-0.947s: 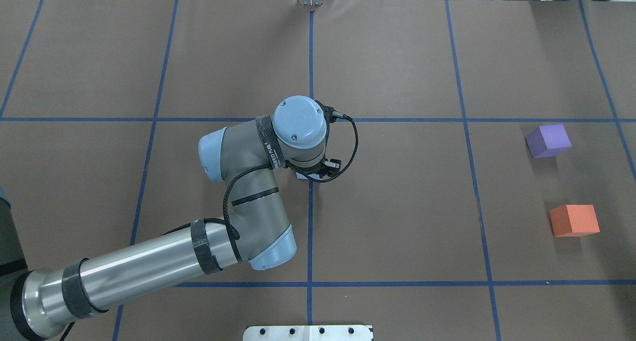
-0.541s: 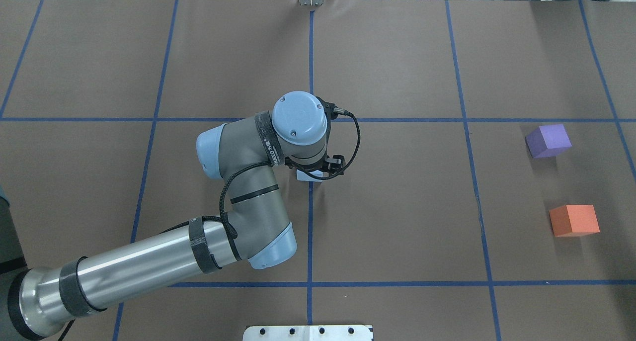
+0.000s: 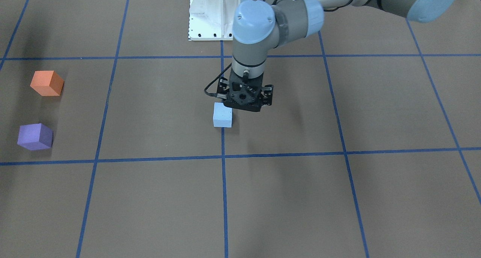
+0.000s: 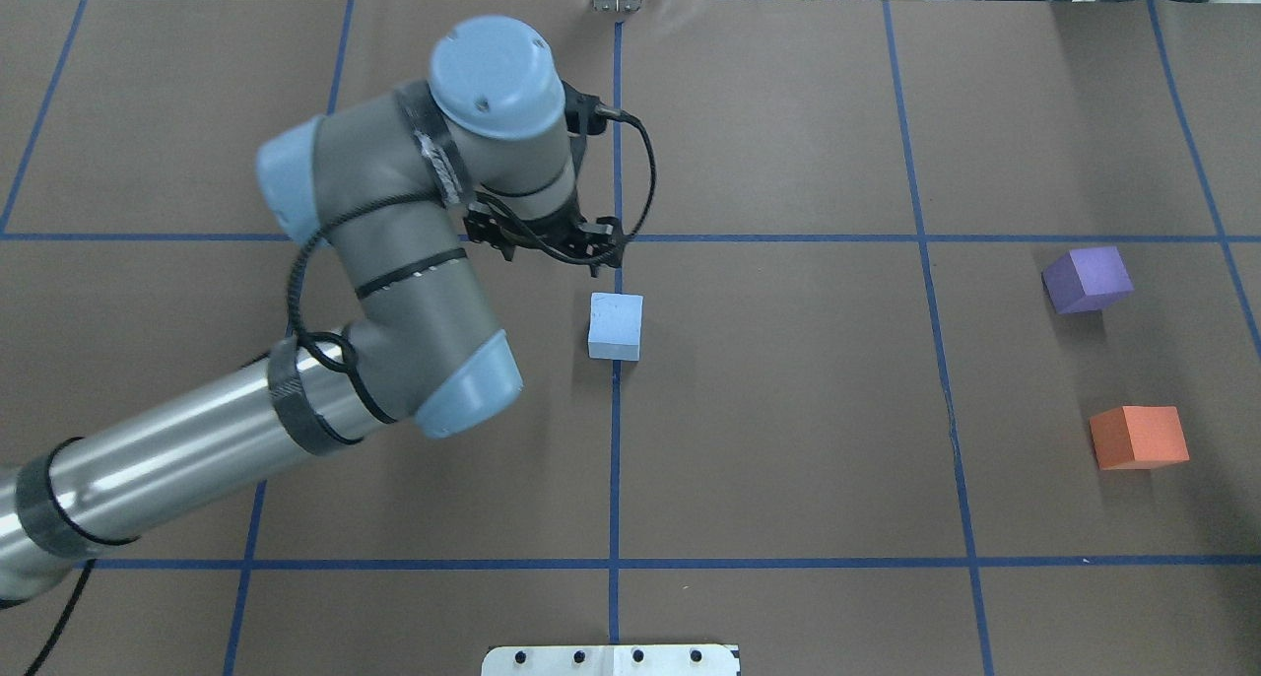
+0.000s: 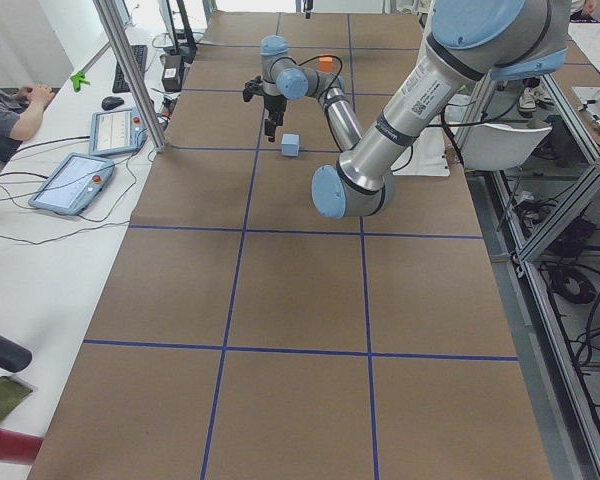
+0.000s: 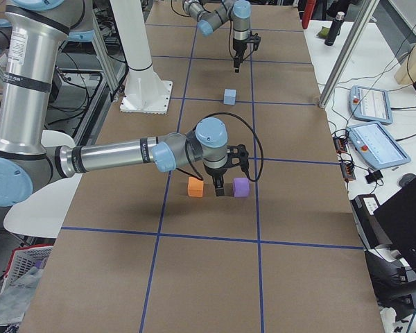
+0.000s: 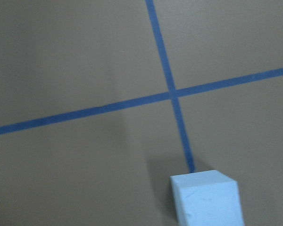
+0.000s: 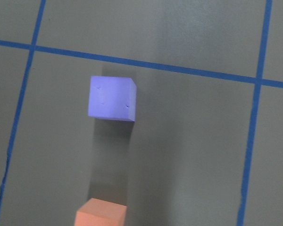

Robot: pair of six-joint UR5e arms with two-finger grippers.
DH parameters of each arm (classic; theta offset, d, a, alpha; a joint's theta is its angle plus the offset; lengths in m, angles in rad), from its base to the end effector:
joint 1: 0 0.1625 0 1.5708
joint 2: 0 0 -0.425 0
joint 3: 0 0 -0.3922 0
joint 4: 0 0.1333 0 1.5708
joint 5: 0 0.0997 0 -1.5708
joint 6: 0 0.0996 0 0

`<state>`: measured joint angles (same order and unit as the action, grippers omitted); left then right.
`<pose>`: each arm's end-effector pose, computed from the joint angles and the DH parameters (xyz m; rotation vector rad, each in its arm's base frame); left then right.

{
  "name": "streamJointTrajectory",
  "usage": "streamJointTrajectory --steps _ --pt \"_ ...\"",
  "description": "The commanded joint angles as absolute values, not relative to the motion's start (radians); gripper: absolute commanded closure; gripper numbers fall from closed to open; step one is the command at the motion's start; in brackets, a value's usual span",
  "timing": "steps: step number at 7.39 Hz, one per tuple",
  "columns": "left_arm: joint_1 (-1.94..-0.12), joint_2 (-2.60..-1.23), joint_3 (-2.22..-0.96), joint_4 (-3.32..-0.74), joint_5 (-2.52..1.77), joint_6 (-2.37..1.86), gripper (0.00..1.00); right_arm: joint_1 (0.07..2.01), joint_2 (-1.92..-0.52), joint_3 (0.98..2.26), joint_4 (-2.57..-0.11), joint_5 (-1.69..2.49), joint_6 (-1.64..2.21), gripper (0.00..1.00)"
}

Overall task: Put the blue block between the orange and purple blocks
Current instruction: 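Set the light blue cube down at center and open the left gripper, then withdraw the left arm while the right arm reaches toward the light blue cube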

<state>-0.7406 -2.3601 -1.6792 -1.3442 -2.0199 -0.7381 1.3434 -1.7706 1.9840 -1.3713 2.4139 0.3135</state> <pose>0.4412 -0.5253 0.1634 0.1622 0.7729 0.2379 -0.0366 -0.4194 0.5167 0.1518 -0.9034 -0.0940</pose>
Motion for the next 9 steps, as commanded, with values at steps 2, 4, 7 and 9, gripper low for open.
streamJointTrajectory --steps 2,4,7,9 --pt "-1.038 -2.11 -1.776 -1.25 -2.149 -0.281 0.01 1.144 -1.599 2.037 -1.376 2.373 0.694 0.0" --pt "-1.234 -1.92 -1.766 -1.265 -2.212 0.069 0.0 0.978 -1.469 2.037 -1.381 2.283 0.944 0.0" --pt "-1.454 -1.63 -1.743 -1.375 -2.299 0.235 0.0 0.734 -1.149 2.031 -1.702 2.061 1.107 0.0" --pt "-1.526 -1.512 -1.718 -1.495 -2.304 0.274 0.0 0.573 -1.002 1.944 -1.786 1.909 1.182 0.0"
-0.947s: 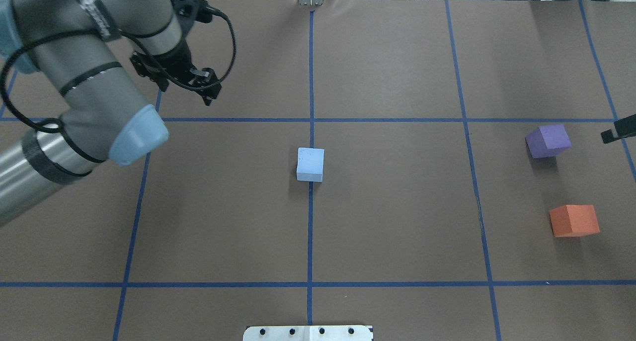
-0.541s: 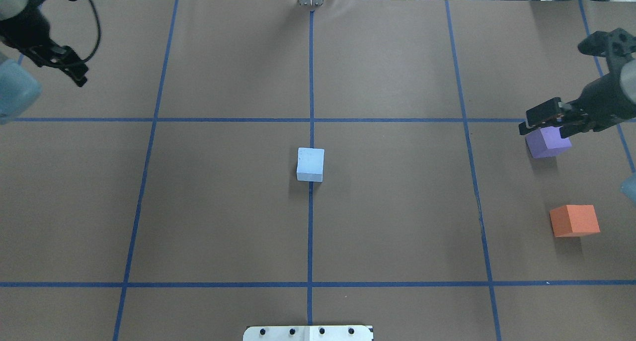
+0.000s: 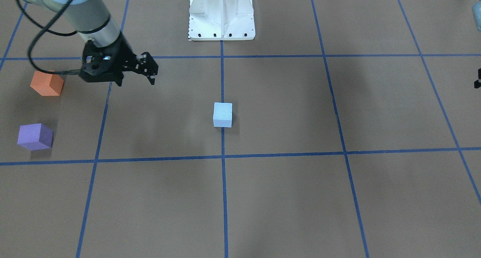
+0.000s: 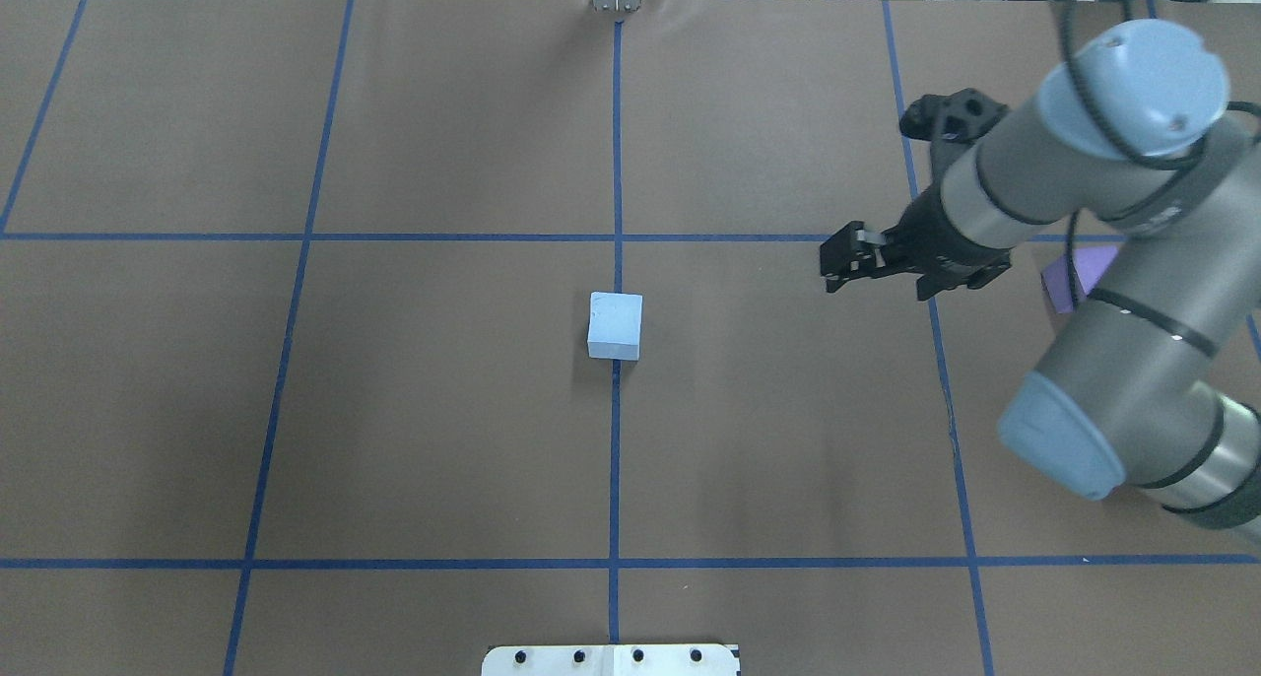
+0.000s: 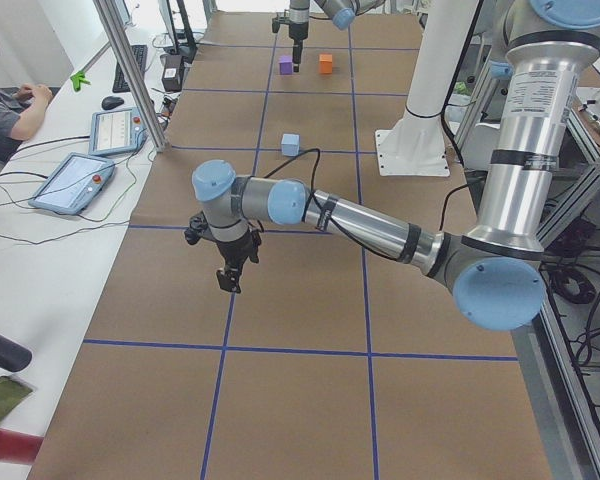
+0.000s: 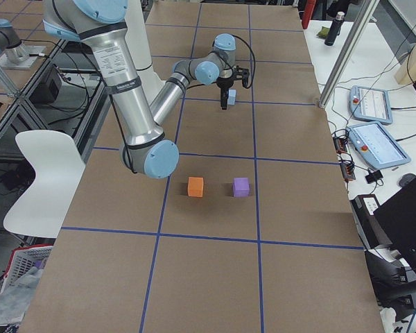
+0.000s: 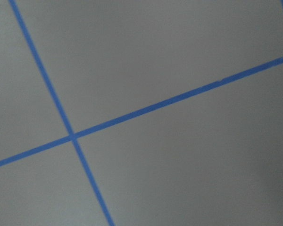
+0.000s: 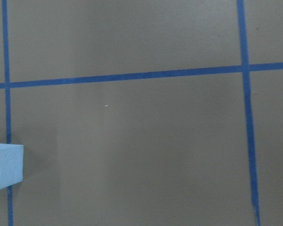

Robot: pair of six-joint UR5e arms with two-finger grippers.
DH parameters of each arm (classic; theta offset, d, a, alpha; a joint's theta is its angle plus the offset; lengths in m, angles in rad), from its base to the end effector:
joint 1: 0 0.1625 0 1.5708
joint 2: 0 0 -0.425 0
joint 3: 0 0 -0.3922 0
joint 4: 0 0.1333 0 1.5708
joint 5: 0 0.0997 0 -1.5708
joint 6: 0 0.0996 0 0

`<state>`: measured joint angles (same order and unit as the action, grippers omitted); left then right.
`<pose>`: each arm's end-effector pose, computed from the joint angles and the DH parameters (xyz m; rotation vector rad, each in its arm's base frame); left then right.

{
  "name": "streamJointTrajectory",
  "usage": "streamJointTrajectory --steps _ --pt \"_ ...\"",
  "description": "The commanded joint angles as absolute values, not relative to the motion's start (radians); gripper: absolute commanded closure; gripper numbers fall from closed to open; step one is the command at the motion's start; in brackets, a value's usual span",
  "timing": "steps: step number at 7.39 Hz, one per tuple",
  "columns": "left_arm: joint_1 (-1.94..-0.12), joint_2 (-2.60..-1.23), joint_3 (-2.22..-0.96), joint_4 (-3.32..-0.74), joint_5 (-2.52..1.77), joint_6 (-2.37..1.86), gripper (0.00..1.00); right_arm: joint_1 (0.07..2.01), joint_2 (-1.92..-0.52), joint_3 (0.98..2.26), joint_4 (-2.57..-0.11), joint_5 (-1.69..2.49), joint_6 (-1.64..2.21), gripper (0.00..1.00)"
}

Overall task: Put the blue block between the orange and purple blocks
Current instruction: 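Withdraw the left arm while the right arm reaches toward the light blue cube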

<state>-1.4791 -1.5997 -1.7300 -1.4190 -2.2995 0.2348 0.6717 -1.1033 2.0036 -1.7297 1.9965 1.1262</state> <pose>-0.0209 -0.5039 0.5846 0.0871 0.7276 0.3251 -0.3888 -0.4269 0.2342 0.0423 -0.8333 0.0560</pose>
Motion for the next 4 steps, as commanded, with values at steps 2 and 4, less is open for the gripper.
streamJointTrajectory --steps 2,4 --pt "-1.557 -1.454 -1.735 -1.517 -2.304 0.285 0.0 0.507 -0.855 1.759 -1.728 1.821 1.245 0.0" --pt "-1.557 -1.43 -1.75 -1.517 -2.306 0.285 0.0 0.48 -0.755 1.575 -1.634 1.774 1.267 0.0"
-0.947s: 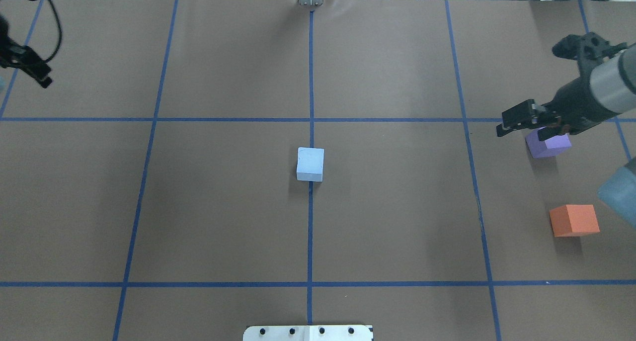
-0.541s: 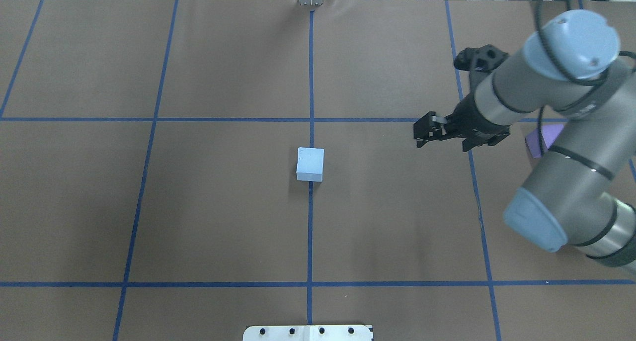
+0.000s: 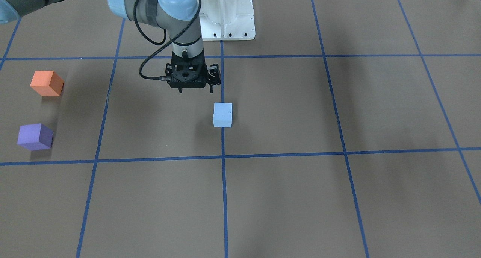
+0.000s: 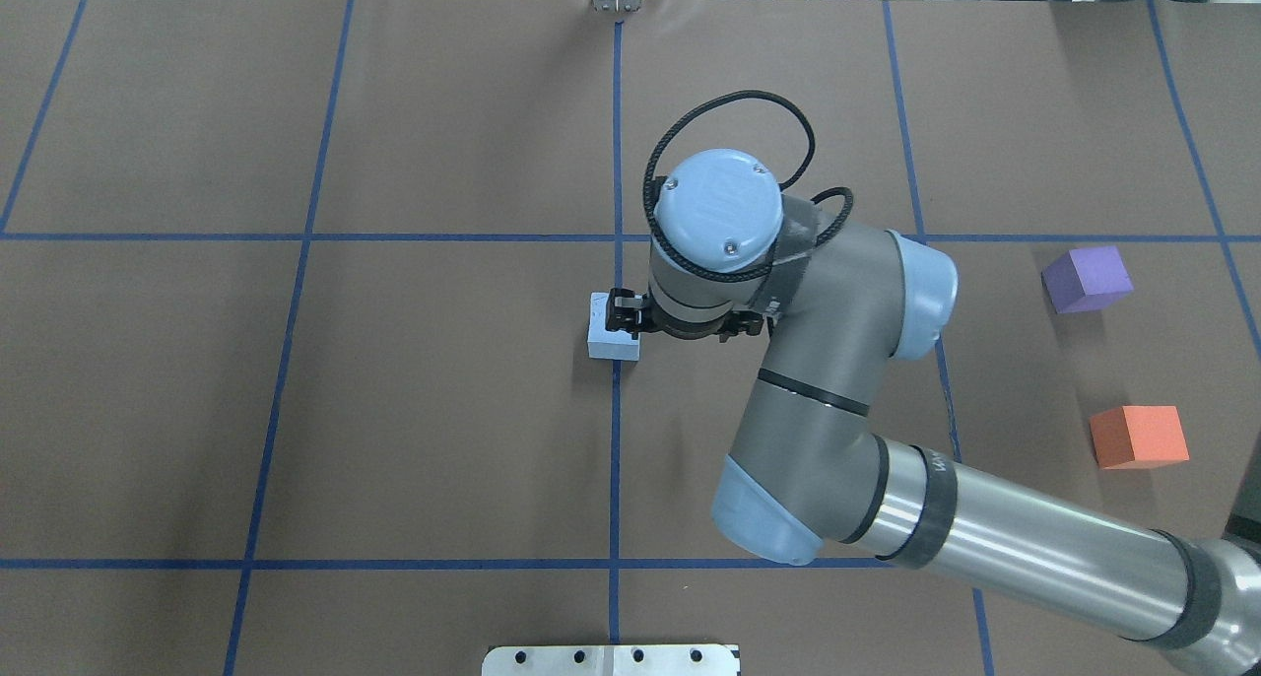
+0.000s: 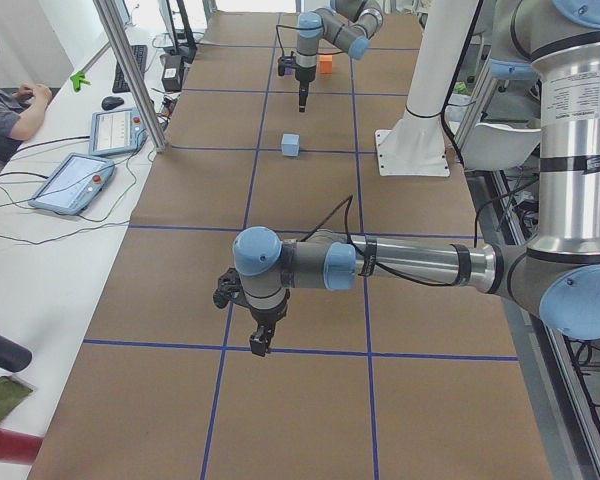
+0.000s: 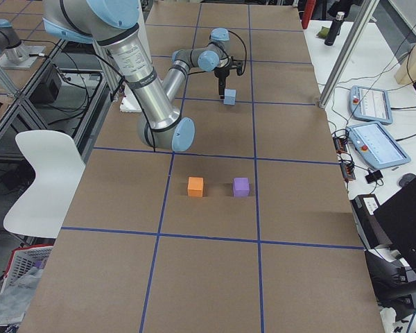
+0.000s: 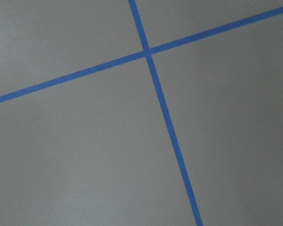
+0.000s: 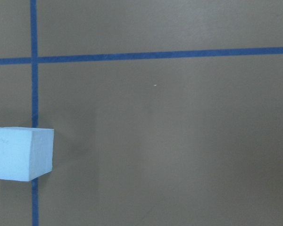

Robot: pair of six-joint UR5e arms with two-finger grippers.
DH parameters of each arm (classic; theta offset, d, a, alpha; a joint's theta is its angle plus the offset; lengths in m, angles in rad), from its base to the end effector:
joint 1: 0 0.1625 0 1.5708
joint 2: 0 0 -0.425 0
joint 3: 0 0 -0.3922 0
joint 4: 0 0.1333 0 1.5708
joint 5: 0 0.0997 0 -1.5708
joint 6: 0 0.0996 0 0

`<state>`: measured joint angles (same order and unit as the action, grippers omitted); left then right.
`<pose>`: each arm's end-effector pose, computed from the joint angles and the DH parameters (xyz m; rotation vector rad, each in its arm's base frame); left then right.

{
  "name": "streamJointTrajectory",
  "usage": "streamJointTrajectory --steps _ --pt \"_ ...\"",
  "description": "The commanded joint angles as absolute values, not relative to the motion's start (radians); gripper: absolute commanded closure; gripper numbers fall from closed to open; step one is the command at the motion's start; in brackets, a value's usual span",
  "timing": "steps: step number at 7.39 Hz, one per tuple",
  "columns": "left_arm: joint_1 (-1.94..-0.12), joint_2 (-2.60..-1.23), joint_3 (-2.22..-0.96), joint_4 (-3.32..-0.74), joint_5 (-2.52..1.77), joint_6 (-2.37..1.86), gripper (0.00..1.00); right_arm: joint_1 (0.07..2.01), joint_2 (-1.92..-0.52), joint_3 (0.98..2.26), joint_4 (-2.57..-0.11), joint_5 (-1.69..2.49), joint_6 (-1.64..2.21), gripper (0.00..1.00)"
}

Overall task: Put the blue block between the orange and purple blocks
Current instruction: 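Withdraw the left arm while the right arm reaches toward the light blue cube, then grasp the light blue cube with the right gripper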

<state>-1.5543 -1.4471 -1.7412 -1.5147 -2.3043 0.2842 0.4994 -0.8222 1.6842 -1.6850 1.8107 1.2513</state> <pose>-0.0594 -0.4394 0.6409 0.0893 0.7307 0.2836 -0.5475 -0.4235 0.1793 0.0865 -0.7736 0.0810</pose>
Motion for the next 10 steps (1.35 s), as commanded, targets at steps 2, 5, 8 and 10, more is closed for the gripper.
streamJointTrajectory --steps 2,5,8,10 --pt "-1.557 -1.424 -1.758 -1.517 -2.306 0.285 0.0 0.48 -0.738 1.533 -1.614 1.77 1.275 0.0" --pt "-1.557 -1.424 -1.756 -1.517 -2.356 0.281 0.0 0.466 -0.729 1.428 -1.532 1.764 1.281 0.0" --pt "-1.557 -1.424 -1.756 -1.517 -2.358 0.278 0.0 0.446 -0.693 1.367 -1.532 1.74 1.315 0.01" --pt "-1.557 -1.424 -1.756 -1.517 -2.358 0.276 0.0 0.445 -0.692 1.37 -1.534 1.733 1.306 0.57"
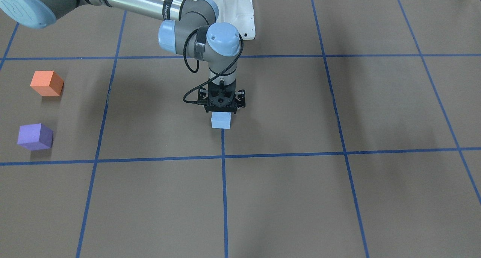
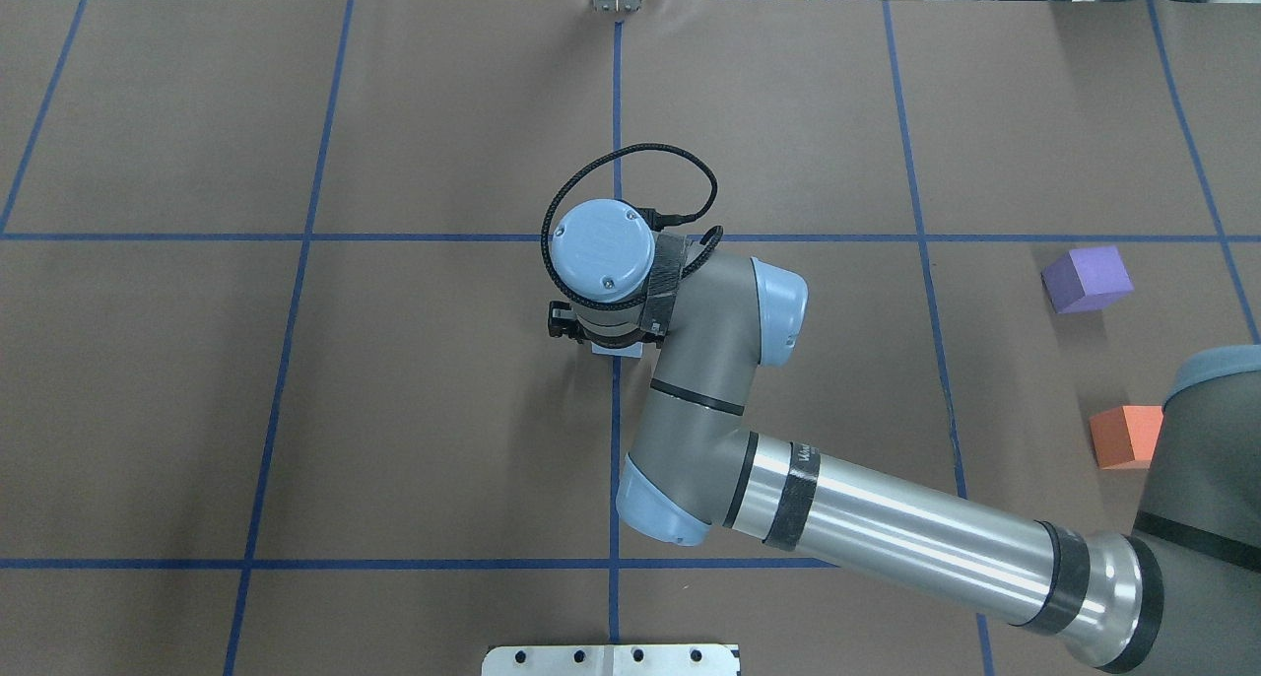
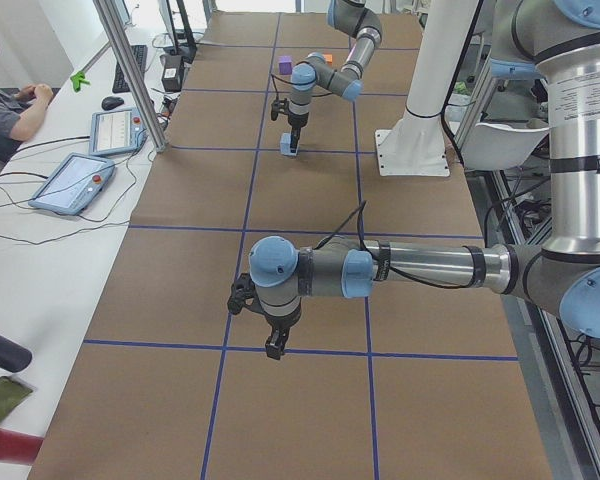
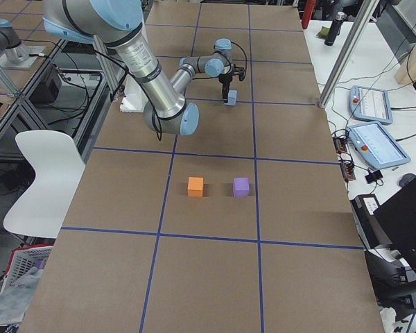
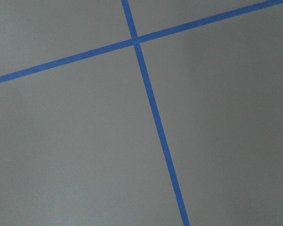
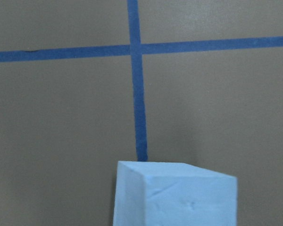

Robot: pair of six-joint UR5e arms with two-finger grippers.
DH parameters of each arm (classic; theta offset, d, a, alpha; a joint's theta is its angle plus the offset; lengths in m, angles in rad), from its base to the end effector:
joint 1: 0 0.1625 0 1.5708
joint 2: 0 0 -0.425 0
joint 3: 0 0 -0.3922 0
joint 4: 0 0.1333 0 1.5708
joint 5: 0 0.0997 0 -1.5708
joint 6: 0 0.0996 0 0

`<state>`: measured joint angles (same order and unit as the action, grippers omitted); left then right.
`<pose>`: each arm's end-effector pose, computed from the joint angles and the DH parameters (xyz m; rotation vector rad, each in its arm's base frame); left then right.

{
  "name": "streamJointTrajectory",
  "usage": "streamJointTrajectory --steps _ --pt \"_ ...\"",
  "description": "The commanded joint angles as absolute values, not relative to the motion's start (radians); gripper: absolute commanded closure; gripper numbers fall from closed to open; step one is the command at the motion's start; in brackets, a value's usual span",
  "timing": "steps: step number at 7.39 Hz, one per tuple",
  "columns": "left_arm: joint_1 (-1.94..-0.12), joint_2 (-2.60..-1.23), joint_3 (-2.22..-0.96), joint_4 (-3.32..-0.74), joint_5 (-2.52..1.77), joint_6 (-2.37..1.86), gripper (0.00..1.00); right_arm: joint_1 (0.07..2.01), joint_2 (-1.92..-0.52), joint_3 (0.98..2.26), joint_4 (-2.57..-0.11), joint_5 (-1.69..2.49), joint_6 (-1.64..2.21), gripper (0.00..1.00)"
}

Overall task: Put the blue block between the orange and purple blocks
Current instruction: 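Grasp the light blue cube with the right gripper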

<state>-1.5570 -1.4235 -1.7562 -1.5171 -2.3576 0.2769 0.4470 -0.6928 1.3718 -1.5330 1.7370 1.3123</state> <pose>-0.0569 -0.4290 0.6398 0.0888 0.7844 0.2694 -0.6456 -0.4390 0.1962 0.0979 -0.7264 0.1204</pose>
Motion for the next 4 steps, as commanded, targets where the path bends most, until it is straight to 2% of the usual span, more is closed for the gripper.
streamJointTrajectory --steps 1,2,3,4 --pt "-1.557 -1.424 -1.756 -1.517 -2.358 0.276 0.0 0.446 -0.695 1.371 -1.534 1.736 1.298 0.67" --pt "-1.557 -1.424 -1.755 -1.517 -2.358 0.276 0.0 0.456 -0.695 1.377 -1.534 1.74 1.276 0.89" --pt "-1.557 -1.424 -1.755 -1.517 -2.356 0.275 0.0 0.472 -0.695 1.384 -1.535 1.752 1.275 1.0" --pt "-1.557 -1.405 -1.755 -1.517 -2.358 0.272 0.0 0.506 -0.706 1.414 -1.537 1.787 1.253 1.0"
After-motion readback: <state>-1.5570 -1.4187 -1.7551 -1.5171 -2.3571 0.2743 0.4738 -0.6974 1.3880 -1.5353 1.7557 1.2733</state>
